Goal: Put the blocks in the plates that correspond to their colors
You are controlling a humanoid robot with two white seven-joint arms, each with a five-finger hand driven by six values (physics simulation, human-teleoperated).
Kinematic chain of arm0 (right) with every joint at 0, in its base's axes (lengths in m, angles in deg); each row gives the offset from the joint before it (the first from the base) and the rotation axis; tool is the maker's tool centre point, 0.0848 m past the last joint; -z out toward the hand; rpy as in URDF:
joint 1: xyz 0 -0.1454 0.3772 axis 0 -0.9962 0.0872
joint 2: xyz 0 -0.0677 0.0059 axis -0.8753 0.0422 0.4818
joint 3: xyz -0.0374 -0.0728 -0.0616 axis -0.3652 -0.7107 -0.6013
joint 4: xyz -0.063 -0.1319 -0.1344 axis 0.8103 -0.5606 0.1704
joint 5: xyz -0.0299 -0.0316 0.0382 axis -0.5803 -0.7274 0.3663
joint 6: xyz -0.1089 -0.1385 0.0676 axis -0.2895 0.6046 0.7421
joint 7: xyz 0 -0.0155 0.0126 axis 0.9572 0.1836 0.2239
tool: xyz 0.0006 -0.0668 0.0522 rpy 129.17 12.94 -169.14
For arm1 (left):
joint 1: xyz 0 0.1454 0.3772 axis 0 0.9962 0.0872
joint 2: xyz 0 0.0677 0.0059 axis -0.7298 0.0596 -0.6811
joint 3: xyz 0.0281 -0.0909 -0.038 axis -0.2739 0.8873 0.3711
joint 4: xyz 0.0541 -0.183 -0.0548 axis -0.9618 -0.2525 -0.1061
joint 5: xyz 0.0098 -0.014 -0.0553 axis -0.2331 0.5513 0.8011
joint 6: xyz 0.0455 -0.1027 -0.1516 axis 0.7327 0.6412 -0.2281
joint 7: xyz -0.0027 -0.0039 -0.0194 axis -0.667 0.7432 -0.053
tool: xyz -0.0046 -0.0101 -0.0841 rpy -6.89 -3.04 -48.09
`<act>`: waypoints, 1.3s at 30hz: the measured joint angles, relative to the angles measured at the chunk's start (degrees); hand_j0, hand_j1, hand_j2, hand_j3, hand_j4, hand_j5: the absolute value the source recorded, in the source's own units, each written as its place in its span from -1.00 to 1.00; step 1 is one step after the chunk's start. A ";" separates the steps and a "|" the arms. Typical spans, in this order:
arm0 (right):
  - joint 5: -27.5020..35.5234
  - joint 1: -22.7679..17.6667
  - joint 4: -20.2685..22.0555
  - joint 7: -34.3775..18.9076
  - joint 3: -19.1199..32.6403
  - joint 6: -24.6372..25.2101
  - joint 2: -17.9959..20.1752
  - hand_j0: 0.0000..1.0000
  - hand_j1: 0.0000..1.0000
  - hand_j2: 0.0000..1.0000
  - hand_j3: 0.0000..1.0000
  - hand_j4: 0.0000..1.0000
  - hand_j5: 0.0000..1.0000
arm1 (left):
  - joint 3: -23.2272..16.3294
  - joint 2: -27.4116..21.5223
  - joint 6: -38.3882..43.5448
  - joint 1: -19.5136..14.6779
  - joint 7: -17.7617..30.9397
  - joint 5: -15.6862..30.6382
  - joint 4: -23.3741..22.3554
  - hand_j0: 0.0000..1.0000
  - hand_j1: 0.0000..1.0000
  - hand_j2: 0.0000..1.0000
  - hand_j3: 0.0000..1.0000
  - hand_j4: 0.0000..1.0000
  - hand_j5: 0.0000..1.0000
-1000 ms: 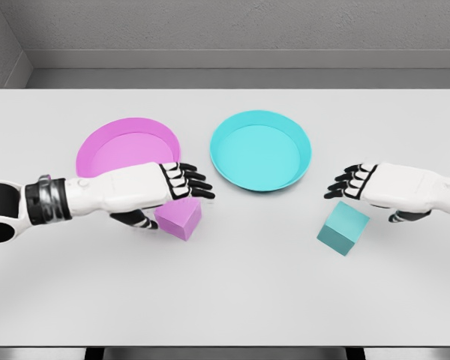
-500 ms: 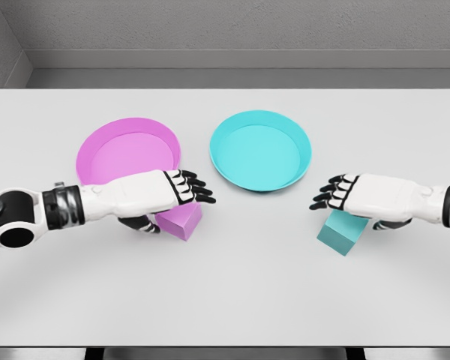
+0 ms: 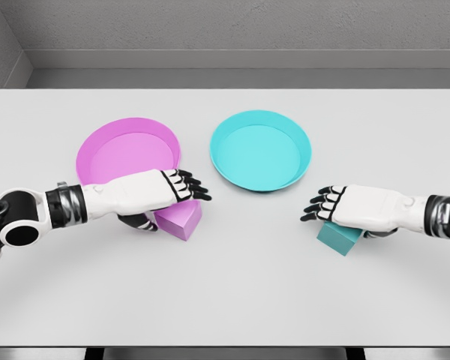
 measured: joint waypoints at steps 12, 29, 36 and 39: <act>-2.81 0.09 -0.20 0.00 0.15 0.00 -0.15 0.55 0.55 0.55 0.55 0.55 0.55 | -0.08 2.09 0.01 -0.09 1.08 -0.37 -2.34 1.00 1.00 1.00 1.00 1.00 1.00; -2.44 0.35 -0.36 0.06 0.83 0.16 -0.23 0.25 0.25 0.25 0.25 0.25 0.25 | -0.31 2.92 -0.66 -0.44 1.88 -2.25 -3.16 0.23 0.23 0.23 0.23 0.23 0.23; -2.09 0.70 -1.37 0.00 2.74 0.00 -1.33 0.25 0.25 0.25 0.25 0.25 0.25 | -0.33 2.55 -2.62 -1.67 2.35 -2.37 -3.01 -0.02 -0.02 -0.02 -0.02 -0.02 -0.02; -0.54 3.16 -2.14 0.01 3.35 0.02 -2.21 0.25 0.25 0.25 0.25 0.25 0.25 | -0.31 2.43 -3.63 -2.55 2.44 -2.23 -2.82 -0.05 -0.05 -0.05 -0.05 -0.05 -0.05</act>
